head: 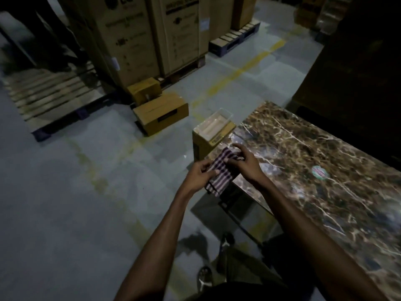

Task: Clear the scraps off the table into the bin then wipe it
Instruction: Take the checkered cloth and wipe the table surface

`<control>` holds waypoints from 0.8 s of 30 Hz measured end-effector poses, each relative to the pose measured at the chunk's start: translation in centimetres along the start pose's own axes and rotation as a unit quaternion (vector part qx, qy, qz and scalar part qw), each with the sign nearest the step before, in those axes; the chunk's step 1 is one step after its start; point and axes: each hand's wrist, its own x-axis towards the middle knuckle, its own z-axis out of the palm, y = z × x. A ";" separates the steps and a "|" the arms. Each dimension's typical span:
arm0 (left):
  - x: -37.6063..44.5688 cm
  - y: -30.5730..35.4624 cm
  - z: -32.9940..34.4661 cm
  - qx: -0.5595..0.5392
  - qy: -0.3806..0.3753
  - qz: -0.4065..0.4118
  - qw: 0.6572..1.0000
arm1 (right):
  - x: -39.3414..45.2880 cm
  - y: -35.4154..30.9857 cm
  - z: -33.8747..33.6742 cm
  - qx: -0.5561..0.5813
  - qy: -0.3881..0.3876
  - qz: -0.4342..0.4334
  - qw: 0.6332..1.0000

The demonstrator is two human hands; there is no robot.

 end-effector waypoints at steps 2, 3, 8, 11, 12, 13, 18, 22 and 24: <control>2.5 -1.0 -1.1 -0.035 0.027 -0.027 0.999 | 2.6 0.2 0.9 0.078 -0.047 0.127 0.988; 3.9 -1.4 -1.5 -0.037 0.036 -0.033 0.998 | 3.9 0.5 1.4 0.115 -0.069 0.163 0.978; 11.8 -1.9 -3.5 -0.064 0.051 -0.064 0.995 | 11.0 2.6 4.7 0.278 -0.023 0.202 0.939; 15.9 -1.9 -4.2 -0.070 0.053 -0.094 0.992 | 14.2 2.6 6.1 0.328 0.003 0.233 0.916; 17.5 -1.9 -4.4 -0.073 0.053 -0.097 0.991 | 15.4 2.6 6.4 0.338 0.007 0.245 0.908; 19.0 -1.8 -4.5 -0.072 0.051 -0.100 0.991 | 16.6 2.4 6.5 0.347 0.005 0.258 0.902; 26.5 -1.4 -6.1 -0.082 0.040 -0.124 0.988 | 22.9 2.7 7.7 0.376 0.059 0.277 0.882; 33.6 -1.8 -7.7 -0.056 -0.015 -0.153 0.987 | 28.8 3.4 8.8 0.357 0.154 0.266 0.882; 37.5 -3.1 -8.8 -0.020 -0.047 -0.156 0.986 | 31.9 3.6 9.1 0.344 0.180 0.272 0.880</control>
